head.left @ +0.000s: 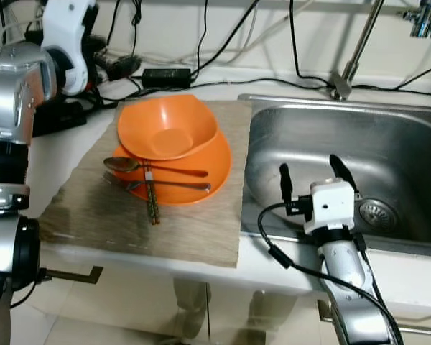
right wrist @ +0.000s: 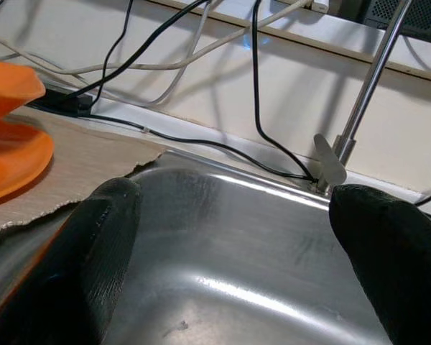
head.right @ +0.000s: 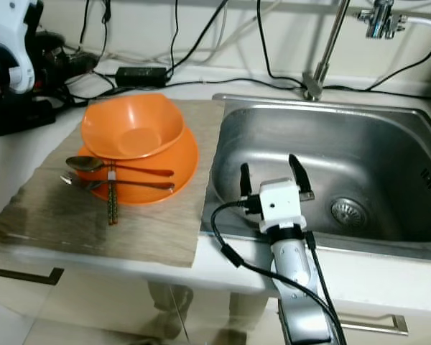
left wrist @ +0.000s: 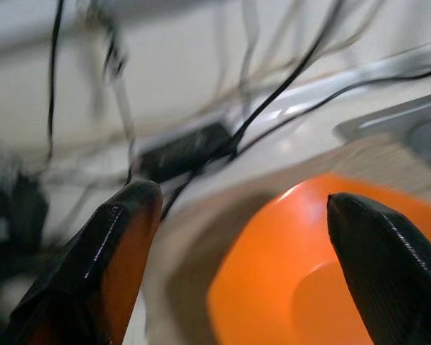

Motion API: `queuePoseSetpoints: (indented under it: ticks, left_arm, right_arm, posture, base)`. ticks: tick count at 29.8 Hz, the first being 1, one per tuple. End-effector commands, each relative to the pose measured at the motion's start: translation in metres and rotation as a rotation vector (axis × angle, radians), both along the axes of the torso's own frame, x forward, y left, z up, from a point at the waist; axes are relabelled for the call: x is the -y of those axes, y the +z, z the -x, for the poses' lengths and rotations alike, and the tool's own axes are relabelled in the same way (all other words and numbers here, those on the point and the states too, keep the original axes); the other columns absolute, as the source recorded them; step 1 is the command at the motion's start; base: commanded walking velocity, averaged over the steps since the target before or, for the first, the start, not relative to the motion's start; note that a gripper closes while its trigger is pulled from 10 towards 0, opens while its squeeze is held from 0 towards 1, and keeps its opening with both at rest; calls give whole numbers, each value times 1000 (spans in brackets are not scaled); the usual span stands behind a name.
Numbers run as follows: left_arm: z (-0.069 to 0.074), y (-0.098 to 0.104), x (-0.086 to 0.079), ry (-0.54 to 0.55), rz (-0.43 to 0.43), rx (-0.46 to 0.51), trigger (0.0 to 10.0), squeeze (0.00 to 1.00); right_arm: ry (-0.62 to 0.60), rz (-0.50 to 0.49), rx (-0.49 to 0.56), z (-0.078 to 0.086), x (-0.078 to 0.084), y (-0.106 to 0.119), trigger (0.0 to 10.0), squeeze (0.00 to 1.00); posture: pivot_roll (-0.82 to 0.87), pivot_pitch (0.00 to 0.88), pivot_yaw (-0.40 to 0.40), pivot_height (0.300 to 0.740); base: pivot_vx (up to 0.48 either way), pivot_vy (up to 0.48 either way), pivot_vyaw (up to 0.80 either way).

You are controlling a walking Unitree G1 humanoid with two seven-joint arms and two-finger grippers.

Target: Kitchen organization

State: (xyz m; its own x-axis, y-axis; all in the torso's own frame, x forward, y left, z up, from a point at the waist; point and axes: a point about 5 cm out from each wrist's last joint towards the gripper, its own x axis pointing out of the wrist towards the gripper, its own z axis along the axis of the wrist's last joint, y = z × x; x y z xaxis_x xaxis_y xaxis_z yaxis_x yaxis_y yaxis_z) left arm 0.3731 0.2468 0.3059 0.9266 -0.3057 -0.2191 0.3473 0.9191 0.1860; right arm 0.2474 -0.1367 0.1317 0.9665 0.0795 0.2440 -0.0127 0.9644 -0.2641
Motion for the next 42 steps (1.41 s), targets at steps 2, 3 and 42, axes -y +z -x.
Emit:
queuePoseSetpoints:
  ticks: [2,3,42]
  left_arm:
    - [-1,-8,-20,87,51,-27,10000,0]
    - [-1,-8,-20,87,51,-27,10000,0]
    - [-27,-61,1,178,357,-191,10000,0]
  right_arm:
    - [10,-8,-70,1,0,-13,10000,0]
    - [10,-8,-70,1,0,-13,10000,0]
    - [22,2,-75,1,5,-10,10000,0]
  posture:
    - [37,0,26,740]
    - [37,0,26,740]
    - [-9,0,24,740]
  base:
    - [0,0,0]
    - [0,0,0]
    - [0,0,0]
